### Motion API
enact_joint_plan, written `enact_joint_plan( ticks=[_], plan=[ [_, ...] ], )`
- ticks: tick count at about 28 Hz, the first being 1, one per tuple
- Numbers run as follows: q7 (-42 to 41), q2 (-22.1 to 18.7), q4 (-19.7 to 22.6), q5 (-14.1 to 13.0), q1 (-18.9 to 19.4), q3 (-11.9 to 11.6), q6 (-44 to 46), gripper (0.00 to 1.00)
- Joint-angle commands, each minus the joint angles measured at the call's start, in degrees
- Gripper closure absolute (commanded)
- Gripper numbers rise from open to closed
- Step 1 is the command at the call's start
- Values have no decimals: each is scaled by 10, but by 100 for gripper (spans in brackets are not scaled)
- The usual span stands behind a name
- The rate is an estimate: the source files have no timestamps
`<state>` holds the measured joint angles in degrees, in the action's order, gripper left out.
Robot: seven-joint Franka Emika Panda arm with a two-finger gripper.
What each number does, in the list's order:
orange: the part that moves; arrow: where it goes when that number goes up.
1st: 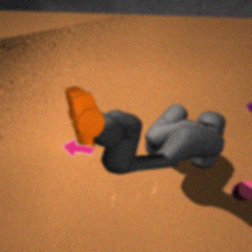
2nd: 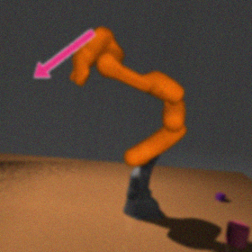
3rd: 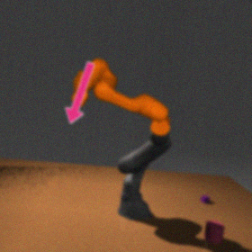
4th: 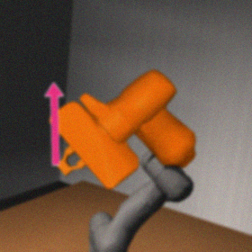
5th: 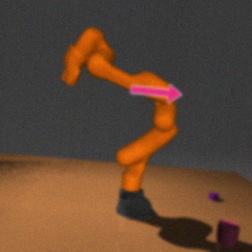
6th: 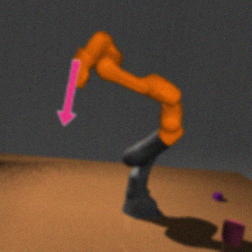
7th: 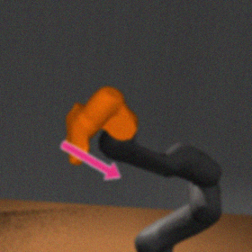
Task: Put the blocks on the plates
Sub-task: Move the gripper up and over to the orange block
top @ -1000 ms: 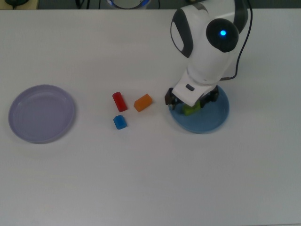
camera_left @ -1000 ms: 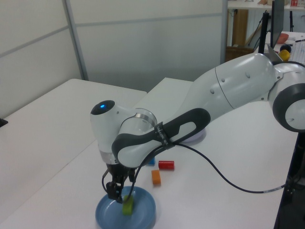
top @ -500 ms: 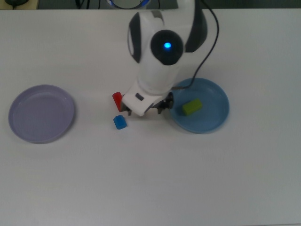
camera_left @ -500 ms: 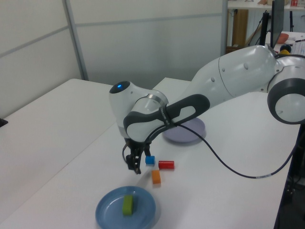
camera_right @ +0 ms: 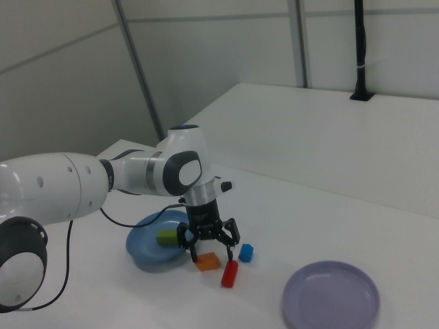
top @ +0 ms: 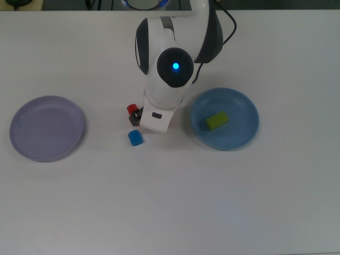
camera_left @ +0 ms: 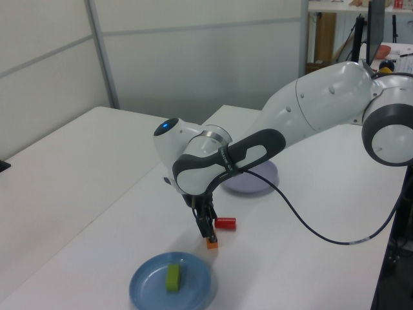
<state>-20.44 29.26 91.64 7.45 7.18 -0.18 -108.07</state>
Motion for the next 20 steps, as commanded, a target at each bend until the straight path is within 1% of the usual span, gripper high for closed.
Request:
enact_joint_plan(
  ticks=[1, 5, 8, 11, 20],
  plan=[
    [-33, -24, 27, 5, 5, -2, 10, 0],
    [-35, -24, 27, 5, 5, -1, 10, 0],
    [-43, -35, 31, 3, 5, 0, 12, 0],
    [-50, -48, 45, 2, 5, 1, 12, 0],
    [-45, -41, 53, 2, 15, 5, 4, 0]
  ],
)
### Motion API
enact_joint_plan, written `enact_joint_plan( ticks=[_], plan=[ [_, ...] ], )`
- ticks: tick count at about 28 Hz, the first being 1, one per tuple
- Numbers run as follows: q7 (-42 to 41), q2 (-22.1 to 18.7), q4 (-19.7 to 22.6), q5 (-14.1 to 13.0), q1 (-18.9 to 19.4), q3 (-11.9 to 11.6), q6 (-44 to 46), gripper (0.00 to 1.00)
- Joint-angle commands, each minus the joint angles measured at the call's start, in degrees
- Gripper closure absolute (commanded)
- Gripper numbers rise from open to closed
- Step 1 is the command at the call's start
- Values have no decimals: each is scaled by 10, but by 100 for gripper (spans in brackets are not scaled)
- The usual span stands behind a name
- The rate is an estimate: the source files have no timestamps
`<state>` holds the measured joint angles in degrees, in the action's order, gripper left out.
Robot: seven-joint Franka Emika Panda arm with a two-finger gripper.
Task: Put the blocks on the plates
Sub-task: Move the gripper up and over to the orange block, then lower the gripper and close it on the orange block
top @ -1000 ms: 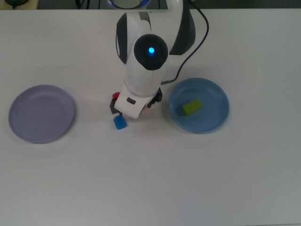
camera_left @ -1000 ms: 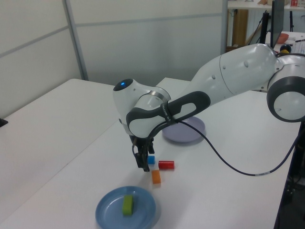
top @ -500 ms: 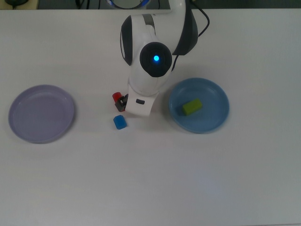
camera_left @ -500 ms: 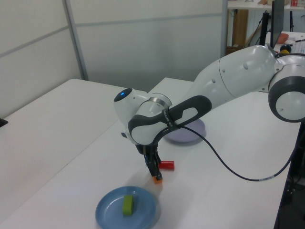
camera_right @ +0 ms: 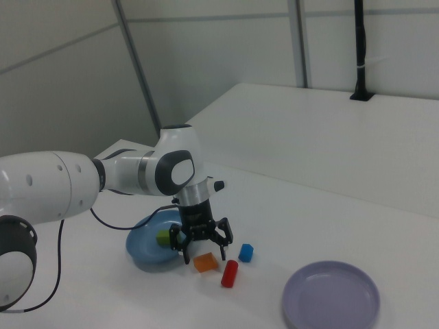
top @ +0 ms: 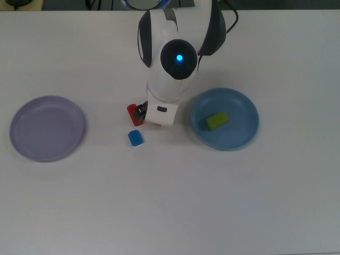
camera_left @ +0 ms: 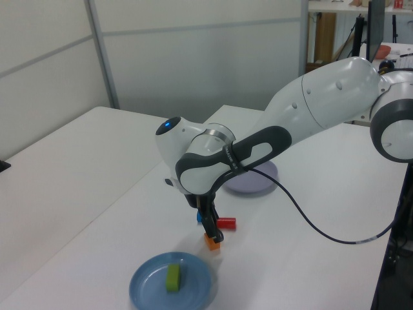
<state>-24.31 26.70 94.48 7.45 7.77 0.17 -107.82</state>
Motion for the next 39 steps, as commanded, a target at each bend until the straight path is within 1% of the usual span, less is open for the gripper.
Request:
enact_joint_plan(
  ticks=[1, 9, 12, 13, 15, 16, 23, 24, 25, 27, 29, 34, 36, 38, 39],
  plan=[
    [-5, -14, 25, 2, 10, 2, 1, 0],
    [0, -8, 20, 2, 11, 3, 0, 0],
    [3, -7, 19, 2, 12, 3, -1, 11],
    [4, -5, 19, 2, 11, 2, 0, 22],
    [5, -3, 18, 2, 12, 3, -1, 33],
    [7, -3, 18, 2, 12, 3, -1, 37],
    [25, 7, 18, 4, 12, 2, -16, 38],
    [25, 7, 18, 4, 12, 2, -16, 39],
    [25, 5, 18, 5, 12, 2, -16, 42],
    [25, 3, 18, 5, 12, 2, -15, 44],
    [24, 0, 18, 4, 11, 2, -15, 49],
    [23, -7, 13, 4, 7, 1, -11, 51],
    [23, -7, 13, 4, 7, 1, -11, 55],
    [23, -9, 10, 4, 7, 1, -8, 55],
    [23, -9, 10, 4, 7, 1, -8, 52]
  ],
)
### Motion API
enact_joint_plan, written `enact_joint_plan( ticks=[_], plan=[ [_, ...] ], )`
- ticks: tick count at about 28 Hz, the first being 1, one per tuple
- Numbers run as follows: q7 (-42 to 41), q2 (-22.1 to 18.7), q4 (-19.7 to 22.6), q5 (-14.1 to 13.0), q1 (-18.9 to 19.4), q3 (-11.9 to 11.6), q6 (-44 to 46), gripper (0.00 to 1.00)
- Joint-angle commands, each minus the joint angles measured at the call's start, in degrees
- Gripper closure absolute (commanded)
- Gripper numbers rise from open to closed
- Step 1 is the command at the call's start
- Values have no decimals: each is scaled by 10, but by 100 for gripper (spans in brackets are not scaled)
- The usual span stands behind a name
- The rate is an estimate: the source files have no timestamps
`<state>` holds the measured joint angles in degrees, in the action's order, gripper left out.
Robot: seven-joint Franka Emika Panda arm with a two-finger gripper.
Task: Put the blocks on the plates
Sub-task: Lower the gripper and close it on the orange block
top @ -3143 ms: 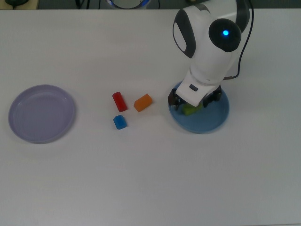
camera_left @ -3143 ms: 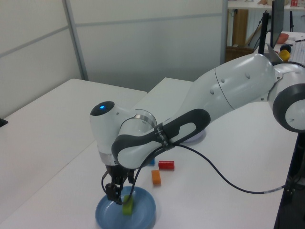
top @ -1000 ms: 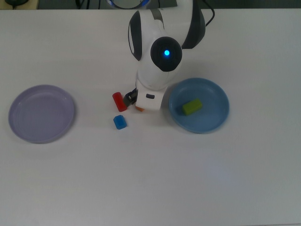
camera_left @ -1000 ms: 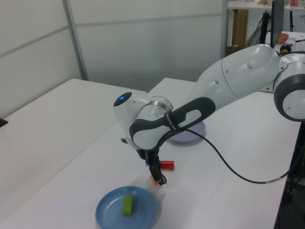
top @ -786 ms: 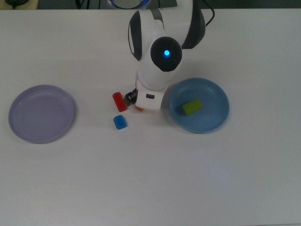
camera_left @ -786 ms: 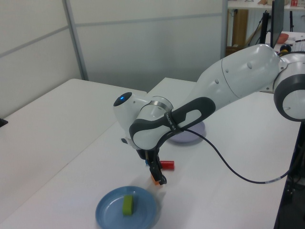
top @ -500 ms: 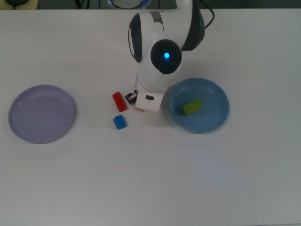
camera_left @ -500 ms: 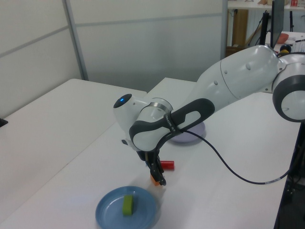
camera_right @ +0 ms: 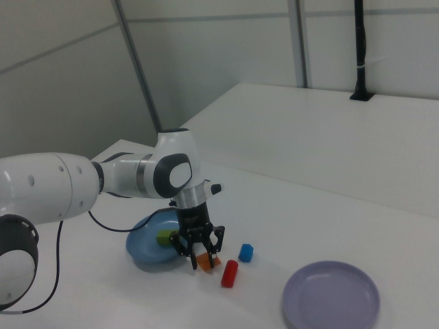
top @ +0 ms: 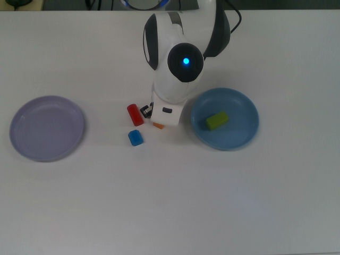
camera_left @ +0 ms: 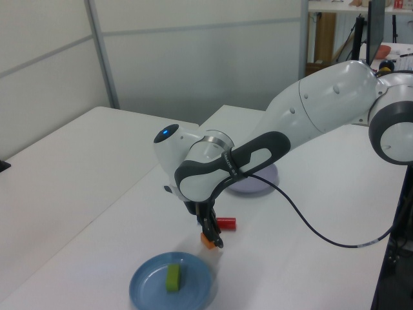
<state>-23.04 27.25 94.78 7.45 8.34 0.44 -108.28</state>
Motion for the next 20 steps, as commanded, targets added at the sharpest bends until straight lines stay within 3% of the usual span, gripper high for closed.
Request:
enact_joint_plan(
  ticks=[1, 4, 9, 16, 20],
  plan=[
    [12, -14, 7, 4, 1, -2, -3, 44],
    [15, -12, 7, 3, 1, -2, -6, 0],
    [47, -7, 7, 0, 0, -2, -11, 0],
    [104, -6, 7, -38, -2, -6, -13, 1],
    [105, -4, 8, -44, -3, -6, -29, 5]
  ],
)
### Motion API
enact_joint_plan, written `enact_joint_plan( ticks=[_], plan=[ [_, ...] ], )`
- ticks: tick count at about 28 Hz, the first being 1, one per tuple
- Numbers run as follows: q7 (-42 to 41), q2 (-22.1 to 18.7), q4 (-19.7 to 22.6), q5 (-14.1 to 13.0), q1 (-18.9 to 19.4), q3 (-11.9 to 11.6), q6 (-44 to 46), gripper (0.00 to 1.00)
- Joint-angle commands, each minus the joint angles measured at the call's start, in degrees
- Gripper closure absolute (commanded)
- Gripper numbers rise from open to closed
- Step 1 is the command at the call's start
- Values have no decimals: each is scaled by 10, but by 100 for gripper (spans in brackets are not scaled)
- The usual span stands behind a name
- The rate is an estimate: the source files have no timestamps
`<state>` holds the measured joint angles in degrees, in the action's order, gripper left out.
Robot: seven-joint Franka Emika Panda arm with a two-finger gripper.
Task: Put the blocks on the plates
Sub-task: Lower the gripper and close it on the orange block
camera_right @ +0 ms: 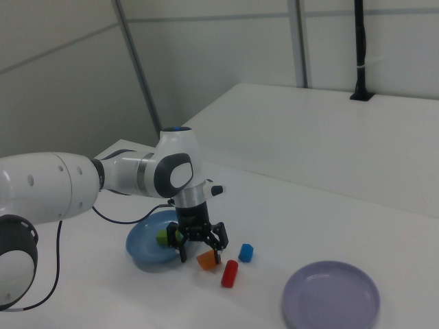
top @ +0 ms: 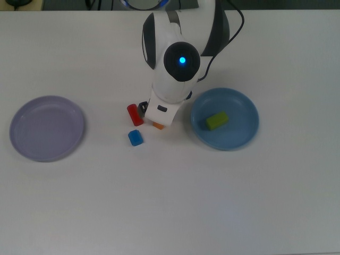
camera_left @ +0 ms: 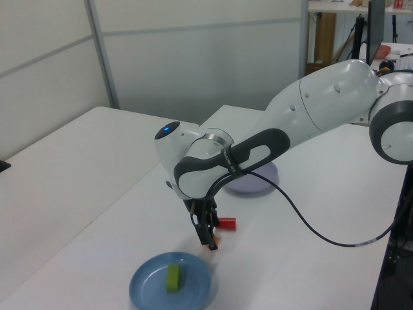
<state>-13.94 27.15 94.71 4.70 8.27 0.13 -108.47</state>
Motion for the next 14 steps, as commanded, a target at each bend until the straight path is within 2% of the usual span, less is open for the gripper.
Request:
enact_joint_plan(
  ticks=[1, 7, 8, 13, 14],
  plan=[
    [14, -3, 10, -16, -3, -3, -31, 6],
    [14, 16, 7, -8, -1, -4, -56, 8],
    [14, 18, 7, -7, -1, -4, -61, 11],
    [13, 19, 7, -7, -1, -4, -63, 40],
    [13, 19, 7, -7, -1, -4, -64, 53]
  ],
)
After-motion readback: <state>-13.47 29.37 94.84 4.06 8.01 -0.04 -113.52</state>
